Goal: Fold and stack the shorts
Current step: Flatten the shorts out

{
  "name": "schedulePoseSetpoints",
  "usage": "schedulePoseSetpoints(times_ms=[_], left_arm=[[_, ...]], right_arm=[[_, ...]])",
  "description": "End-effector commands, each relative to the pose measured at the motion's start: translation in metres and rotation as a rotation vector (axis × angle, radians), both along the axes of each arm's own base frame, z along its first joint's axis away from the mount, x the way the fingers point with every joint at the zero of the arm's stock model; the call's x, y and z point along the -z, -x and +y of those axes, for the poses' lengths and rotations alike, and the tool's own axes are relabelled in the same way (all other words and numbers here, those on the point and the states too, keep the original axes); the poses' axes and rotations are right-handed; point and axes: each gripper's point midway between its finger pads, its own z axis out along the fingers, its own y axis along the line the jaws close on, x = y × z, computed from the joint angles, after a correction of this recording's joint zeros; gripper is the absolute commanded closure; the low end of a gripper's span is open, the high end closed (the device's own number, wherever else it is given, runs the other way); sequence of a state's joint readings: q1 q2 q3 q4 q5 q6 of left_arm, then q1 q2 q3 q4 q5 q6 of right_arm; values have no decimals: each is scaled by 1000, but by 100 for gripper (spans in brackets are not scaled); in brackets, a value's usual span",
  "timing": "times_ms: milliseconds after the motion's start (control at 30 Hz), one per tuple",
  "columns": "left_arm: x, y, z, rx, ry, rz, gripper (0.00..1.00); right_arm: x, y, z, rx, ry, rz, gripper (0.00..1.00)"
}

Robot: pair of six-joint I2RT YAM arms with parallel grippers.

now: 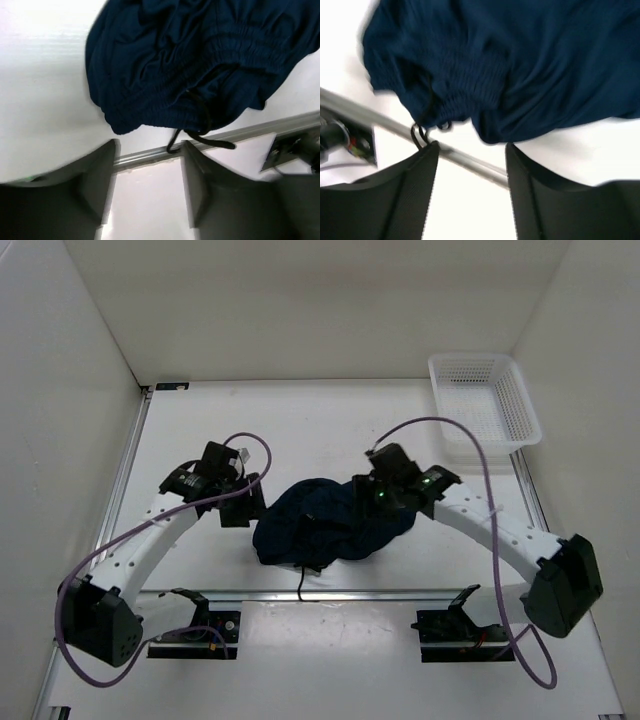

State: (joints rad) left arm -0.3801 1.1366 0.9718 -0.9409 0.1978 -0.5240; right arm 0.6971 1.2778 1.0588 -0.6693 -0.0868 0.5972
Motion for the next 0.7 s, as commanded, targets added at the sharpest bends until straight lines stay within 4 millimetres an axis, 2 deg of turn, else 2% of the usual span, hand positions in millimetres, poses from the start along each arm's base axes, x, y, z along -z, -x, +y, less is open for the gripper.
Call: schedulePoseSetpoints(times_ms=[0, 33, 67, 100, 133, 200, 233, 267, 300, 367, 400, 433, 500, 533, 600, 633, 667], left_arm=[[-2, -4, -24, 63, 56, -16, 27], [-2, -2, -27, 77, 56, -16, 13], [12, 8, -26, 104, 36, 15, 8], [11, 12, -31, 113, 53, 26, 7], [11, 15, -38, 140, 64, 34, 6], [23, 21, -41, 127, 39, 78, 8], [28, 22, -39, 103, 19, 86, 10], [43, 25, -31, 21, -15, 132, 13], [50, 29, -30, -8, -21, 168, 14], [64, 32, -22, -78, -58, 204, 14], [68, 34, -20, -106, -66, 218, 14], [78, 38, -14, -152, -93, 246, 13], [84, 37, -13, -181, -92, 250, 11], [94, 40, -9, -191, -109, 276, 11], [102, 40, -12, -176, -104, 292, 11], [111, 43, -11, -178, -129, 327, 11], [114, 43, -12, -164, -130, 341, 13]], right_arm=[[14, 11, 31, -15, -10, 27, 35], [24, 14, 38, -24, 22, 45, 35], [24, 11, 42, -25, 36, 39, 34], [28, 7, 43, -16, 53, 38, 34], [40, 4, 44, -13, 96, 43, 33], [50, -4, 48, 1, 134, 47, 33], [54, -8, 47, -2, 155, 39, 33], [60, -16, 49, -6, 184, 26, 33], [66, -16, 49, -6, 198, 38, 33], [67, -27, 51, 3, 222, 12, 36], [76, -26, 48, 6, 253, 26, 38], [76, -29, 49, 11, 257, 20, 41], [80, -32, 46, 20, 277, 14, 49], [81, -34, 41, 33, 290, 16, 56], [81, -38, 38, 57, 304, 0, 65], [79, -38, 35, 73, 305, -6, 76], [79, -39, 34, 78, 311, -12, 81]])
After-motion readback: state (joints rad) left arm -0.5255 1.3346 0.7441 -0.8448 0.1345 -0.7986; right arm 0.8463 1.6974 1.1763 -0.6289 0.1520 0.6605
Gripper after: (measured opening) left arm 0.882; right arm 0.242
